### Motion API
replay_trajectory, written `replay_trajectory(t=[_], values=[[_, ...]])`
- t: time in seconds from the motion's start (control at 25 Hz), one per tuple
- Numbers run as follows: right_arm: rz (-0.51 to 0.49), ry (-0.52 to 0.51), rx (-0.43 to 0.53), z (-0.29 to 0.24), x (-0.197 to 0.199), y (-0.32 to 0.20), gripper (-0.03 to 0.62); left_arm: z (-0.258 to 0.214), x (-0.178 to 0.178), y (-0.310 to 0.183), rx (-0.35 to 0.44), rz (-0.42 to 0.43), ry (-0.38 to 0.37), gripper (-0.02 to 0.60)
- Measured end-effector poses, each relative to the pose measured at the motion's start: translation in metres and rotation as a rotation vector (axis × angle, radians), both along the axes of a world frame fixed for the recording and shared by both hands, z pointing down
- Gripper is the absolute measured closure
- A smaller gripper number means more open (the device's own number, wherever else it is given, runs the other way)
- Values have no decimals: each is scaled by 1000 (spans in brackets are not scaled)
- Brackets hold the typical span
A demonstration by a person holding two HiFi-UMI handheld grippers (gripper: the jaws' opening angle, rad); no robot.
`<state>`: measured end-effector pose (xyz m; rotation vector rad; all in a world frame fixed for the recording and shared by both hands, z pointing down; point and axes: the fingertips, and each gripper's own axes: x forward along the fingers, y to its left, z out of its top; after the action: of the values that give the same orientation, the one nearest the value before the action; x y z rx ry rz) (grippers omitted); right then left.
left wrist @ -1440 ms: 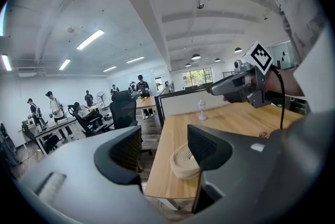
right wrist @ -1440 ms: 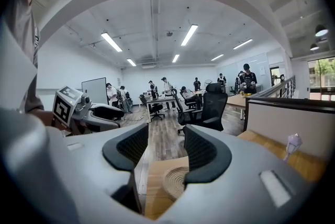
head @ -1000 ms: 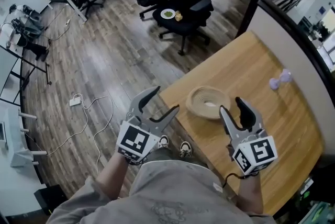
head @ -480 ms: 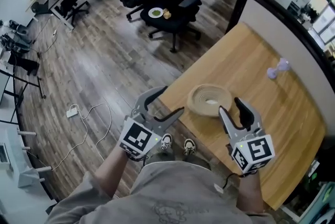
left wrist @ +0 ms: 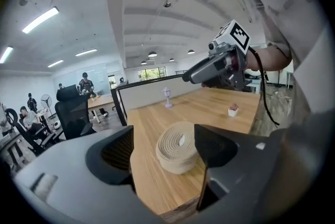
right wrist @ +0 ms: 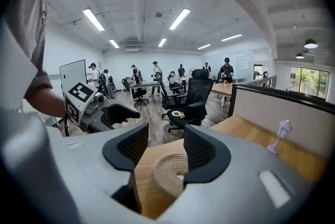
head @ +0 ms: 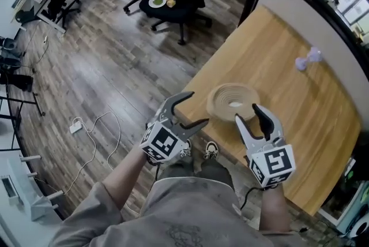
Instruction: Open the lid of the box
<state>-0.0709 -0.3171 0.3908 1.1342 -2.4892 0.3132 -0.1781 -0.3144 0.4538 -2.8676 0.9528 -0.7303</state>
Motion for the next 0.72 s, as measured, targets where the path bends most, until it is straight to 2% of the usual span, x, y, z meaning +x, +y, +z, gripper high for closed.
replay_trajectory(t=[0.04,0.12,0.48,0.72], values=[[1,-2,-14,6,-2,1,373,8,0,-3,-11,9,7,209],[0,1,-40,22,-9,3,373,27,0,-6,-26,30,-7,207],[9,19,-157,95,-22,8,373,122,22,-11,-29,169,-160,190],[4,38,-204,134,-25,13,373,174,30,-13,-101,153,-127,189]])
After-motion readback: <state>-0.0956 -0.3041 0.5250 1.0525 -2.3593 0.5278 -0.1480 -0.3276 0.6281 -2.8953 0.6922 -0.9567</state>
